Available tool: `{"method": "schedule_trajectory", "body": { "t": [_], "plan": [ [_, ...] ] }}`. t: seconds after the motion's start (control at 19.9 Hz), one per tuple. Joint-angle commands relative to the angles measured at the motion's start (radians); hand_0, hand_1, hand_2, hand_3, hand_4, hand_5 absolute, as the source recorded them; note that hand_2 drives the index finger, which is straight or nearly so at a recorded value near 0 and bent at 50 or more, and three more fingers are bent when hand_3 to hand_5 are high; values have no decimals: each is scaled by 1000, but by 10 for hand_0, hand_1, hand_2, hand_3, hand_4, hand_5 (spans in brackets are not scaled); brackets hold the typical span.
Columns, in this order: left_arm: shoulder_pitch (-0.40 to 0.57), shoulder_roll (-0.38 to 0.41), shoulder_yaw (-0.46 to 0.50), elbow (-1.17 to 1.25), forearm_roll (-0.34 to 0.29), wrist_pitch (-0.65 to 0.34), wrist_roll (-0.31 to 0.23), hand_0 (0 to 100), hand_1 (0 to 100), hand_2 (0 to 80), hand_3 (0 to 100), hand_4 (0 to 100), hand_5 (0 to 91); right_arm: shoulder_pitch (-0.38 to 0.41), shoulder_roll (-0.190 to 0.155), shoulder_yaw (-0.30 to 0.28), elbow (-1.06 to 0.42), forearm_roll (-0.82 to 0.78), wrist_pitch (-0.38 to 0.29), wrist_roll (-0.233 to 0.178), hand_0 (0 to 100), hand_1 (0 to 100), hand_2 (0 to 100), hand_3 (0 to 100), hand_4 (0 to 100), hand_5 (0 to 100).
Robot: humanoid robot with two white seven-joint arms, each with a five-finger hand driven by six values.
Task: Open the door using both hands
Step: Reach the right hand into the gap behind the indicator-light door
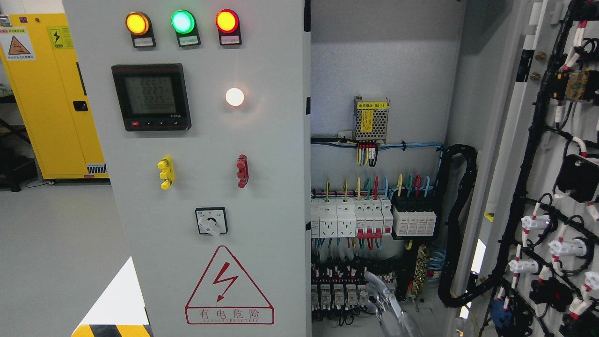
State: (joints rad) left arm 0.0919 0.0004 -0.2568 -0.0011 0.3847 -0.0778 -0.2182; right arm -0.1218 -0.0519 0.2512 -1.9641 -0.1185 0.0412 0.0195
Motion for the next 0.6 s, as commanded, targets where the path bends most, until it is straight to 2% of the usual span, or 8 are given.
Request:
{"method": "schedule_trajectory", "body": {
  "t": [0.0,0.1,0.25,0.4,0.55],
  "plan": [
    [0,12,1,-20,0,1,0,297,107,0,0,0,0,-163,41,-29,70,-3,17,4,215,65,0,0,0,0],
    [0,10,1,-22,0,1,-1,298,107,0,0,0,0,-182,59,-29,80,-3,23,7,215,65,0,0,0,0],
    [0,10,1,-22,0,0,-1,298,107,0,0,0,0,-220,89,-29,114,-3,71,8,215,66,0,0,0,0],
    [0,10,1,-22,0,0,0,298,107,0,0,0,0,-262,101,-27,155,-3,91,10,215,66,0,0,0,0],
    [0,12,1,-22,0,0,0,298,107,0,0,0,0,-318,138,-30,212,-4,137,13,215,66,0,0,0,0]
  ]
}}
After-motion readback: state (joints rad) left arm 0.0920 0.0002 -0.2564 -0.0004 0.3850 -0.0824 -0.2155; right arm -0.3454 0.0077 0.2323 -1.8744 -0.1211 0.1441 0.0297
